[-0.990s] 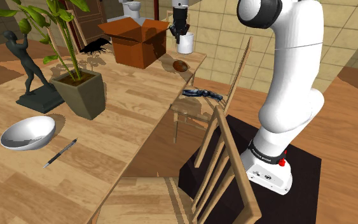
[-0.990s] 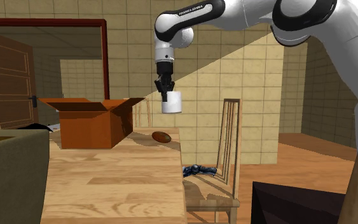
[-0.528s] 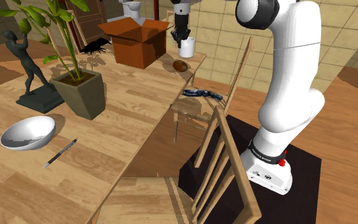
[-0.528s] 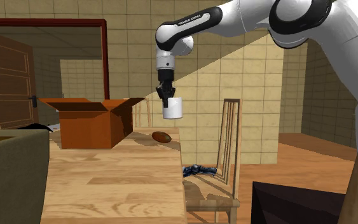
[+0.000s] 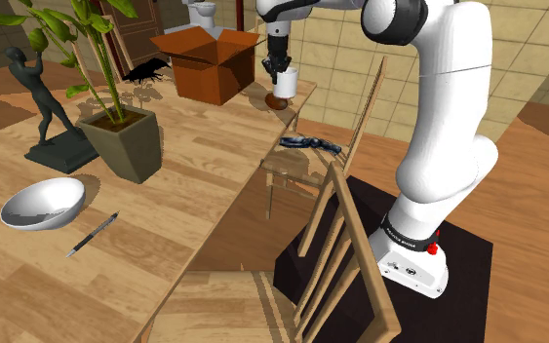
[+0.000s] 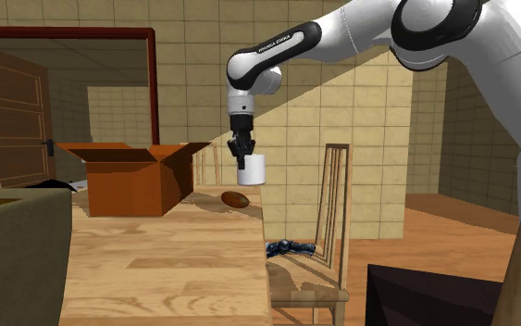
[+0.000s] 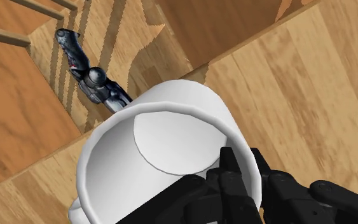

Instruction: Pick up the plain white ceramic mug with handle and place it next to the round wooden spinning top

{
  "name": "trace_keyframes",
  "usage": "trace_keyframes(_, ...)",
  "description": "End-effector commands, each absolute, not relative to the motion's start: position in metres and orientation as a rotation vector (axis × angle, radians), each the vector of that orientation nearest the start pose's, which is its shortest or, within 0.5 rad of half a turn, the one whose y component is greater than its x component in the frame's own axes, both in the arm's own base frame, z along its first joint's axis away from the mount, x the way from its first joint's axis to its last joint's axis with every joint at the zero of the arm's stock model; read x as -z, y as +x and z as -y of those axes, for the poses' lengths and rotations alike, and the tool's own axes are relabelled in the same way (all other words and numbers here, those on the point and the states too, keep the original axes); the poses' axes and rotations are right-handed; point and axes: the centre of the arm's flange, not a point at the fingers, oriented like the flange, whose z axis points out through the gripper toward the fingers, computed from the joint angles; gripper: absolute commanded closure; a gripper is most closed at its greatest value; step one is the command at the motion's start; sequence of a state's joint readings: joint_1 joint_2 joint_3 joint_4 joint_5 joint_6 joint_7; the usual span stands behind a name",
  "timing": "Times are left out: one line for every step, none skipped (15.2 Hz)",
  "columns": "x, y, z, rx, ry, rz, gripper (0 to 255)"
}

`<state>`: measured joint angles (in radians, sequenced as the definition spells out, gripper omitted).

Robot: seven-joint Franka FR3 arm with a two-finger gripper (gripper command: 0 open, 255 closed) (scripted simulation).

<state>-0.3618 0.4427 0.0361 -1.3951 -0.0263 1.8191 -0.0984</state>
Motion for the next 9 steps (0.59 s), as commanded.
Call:
trace_keyframes(-0.443,0.651,0.226,-0.03,-3.128,-0.351,255)
trace_keyframes(-0.437,0.651,0.226,-0.03,-3.128,-0.351,255)
trace_keyframes(-0.432,0.651,0.226,-0.03,-3.128,-0.351,255)
trace_keyframes(-0.427,0.651,0.226,-0.03,-3.128,-0.351,255)
trace_keyframes(-0.422,0.651,0.226,-0.03,-3.128,-0.351,255)
trace_keyframes(-0.416,0.651,0.226,-0.03,-3.128,-0.351,255)
trace_keyframes(-0.411,0.651,0.226,-0.03,-3.128,-0.351,255)
trace_keyframes(-0.406,0.651,0.226,-0.03,-3.128,-0.351,255)
trace_keyframes(-0.4,0.651,0.226,-0.03,-3.128,-0.351,255)
